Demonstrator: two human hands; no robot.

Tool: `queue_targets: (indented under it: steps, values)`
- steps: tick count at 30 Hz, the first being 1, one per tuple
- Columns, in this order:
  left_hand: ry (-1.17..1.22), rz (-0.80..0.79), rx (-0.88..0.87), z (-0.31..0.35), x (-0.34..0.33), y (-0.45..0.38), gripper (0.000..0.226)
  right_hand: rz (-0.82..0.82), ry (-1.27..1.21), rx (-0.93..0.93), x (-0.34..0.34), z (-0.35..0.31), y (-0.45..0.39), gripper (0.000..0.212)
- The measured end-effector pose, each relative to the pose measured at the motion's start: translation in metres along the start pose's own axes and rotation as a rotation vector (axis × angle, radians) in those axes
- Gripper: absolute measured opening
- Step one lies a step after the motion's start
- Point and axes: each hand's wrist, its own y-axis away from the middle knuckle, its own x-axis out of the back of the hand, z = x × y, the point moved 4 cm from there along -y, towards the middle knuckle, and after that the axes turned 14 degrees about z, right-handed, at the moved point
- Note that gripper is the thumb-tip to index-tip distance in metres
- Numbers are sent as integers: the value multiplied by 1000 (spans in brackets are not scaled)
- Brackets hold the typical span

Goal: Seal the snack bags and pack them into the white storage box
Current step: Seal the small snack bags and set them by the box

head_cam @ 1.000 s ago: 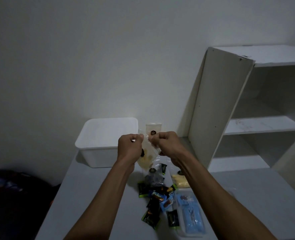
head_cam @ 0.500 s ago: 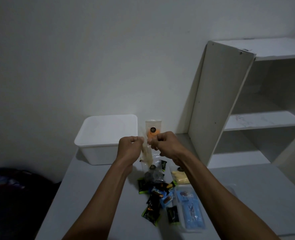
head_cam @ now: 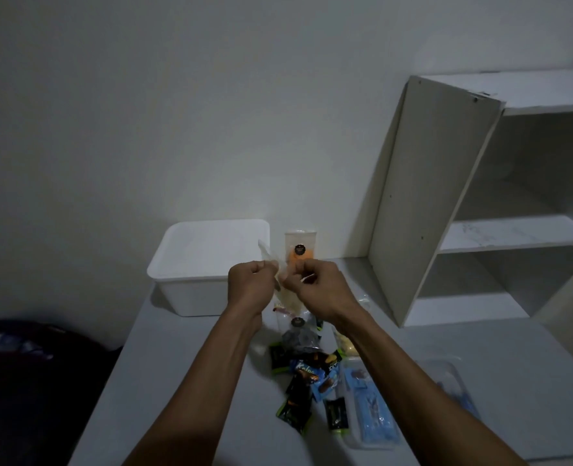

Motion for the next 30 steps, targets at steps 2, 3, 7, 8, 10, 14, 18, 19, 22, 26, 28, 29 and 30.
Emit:
queue_targets:
  steps: [2,3,7,8,10,14,18,19,22,26,28,29,30]
  values:
    - [37,25,28,1,1,0,23,70,105,114,-4,4,7,24]
    - [41,27,37,2,1,1,23,143,116,166,-6,5,10,19]
    - [71,27,50,-6,1,0,12,335,22,213,-2,8,12,16]
    - [73,54,31,-9,4,-2,13,336,3,202,0,8,12,15]
    - [60,132,-36,-13,13,-7,23,324,-55,141,9,9,10,13]
    - [36,41,-151,-14,19,-13,20,253,-133,77,30,8,7,12]
    - [108,-41,-193,-13,14,-11,8,250,-159,63,45,11,4,9]
    - [117,-45,-194,-14,10,-10,8,268,-176,48,49,13,4,7]
    - [129,-61,-174,-22,-2,-7,10,304,-213,8,60,22,2,5]
    - [126,-43,-127,-32,-23,-5,3,323,-175,-56,68,42,-6,9]
    - [133,-30,-88,-38,-39,-9,3,356,-174,-82,72,53,-18,10]
    - [119,-25,-81,-41,-48,-12,3,369,-182,-88,74,59,-25,11]
    - [104,-24,-72,-44,-58,-17,3,379,-186,-94,76,65,-34,11]
